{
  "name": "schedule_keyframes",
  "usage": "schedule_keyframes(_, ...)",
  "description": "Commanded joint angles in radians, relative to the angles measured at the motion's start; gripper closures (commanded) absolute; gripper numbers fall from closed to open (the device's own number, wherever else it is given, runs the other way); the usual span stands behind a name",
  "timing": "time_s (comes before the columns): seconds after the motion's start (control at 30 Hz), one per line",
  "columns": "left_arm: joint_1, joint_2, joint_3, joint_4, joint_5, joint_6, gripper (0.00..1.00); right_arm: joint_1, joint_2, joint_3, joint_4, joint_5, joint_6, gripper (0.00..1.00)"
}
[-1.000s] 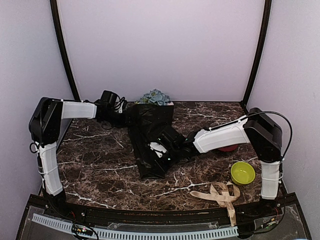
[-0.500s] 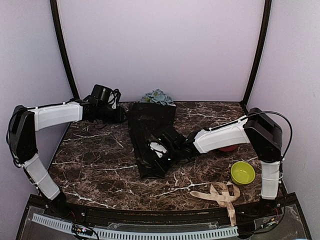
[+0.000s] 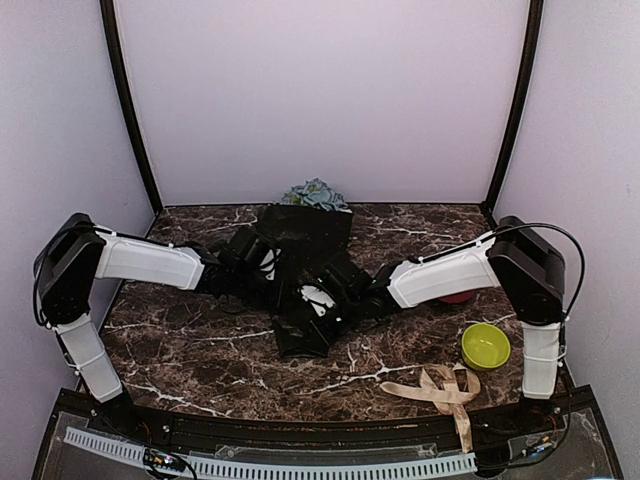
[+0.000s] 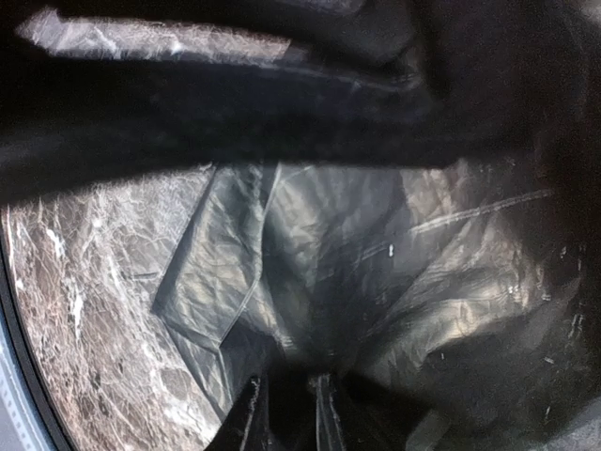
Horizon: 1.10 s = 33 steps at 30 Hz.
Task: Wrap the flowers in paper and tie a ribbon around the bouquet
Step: Press the fold line on the folded bouquet, then pick up the ribbon from the corner of the board.
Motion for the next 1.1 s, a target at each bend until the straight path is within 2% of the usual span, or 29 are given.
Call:
schedule_keyframes(0.0,-0.004,0.042,0.04,0.001,0.023,-0.05,0.7,0.017,-0.001,-0.028,0.005,-0.015,0.019,0.81)
schedule_keyframes(0.17,0.002,0.059,0.017,-0.069,-0.023,-0.082,0.71,0.019,-0.007,-0.026,0.004,-0.016,0.018,0.81)
schedule_keyframes(0.4,0.03,0.053,-0.054,-0.06,0.011,-0.101,0.71,0.019,-0.104,-0.021,-0.039,-0.035,0.005,0.81)
schedule_keyframes(0.6,0.039,0.057,-0.081,-0.03,0.029,-0.095,0.71,0.011,-0.27,-0.046,-0.162,-0.054,0.02,0.8)
schedule_keyframes(0.77,0.04,0.067,-0.105,0.0,0.048,-0.099,0.72,0.005,-0.364,-0.106,-0.37,0.076,0.096,0.76)
schedule_keyframes(0.87,0.043,0.068,-0.123,0.02,0.064,-0.102,0.72,-0.001,-0.388,-0.157,-0.517,0.133,0.135,0.62)
schedule_keyframes(0.97,0.048,0.067,-0.13,0.031,0.07,-0.102,0.72,-0.001,-0.407,-0.182,-0.616,0.171,0.151,0.39)
schedule_keyframes(1.07,0.05,0.068,-0.138,0.044,0.076,-0.098,0.72,0.001,-0.412,-0.203,-0.666,0.213,0.148,0.27)
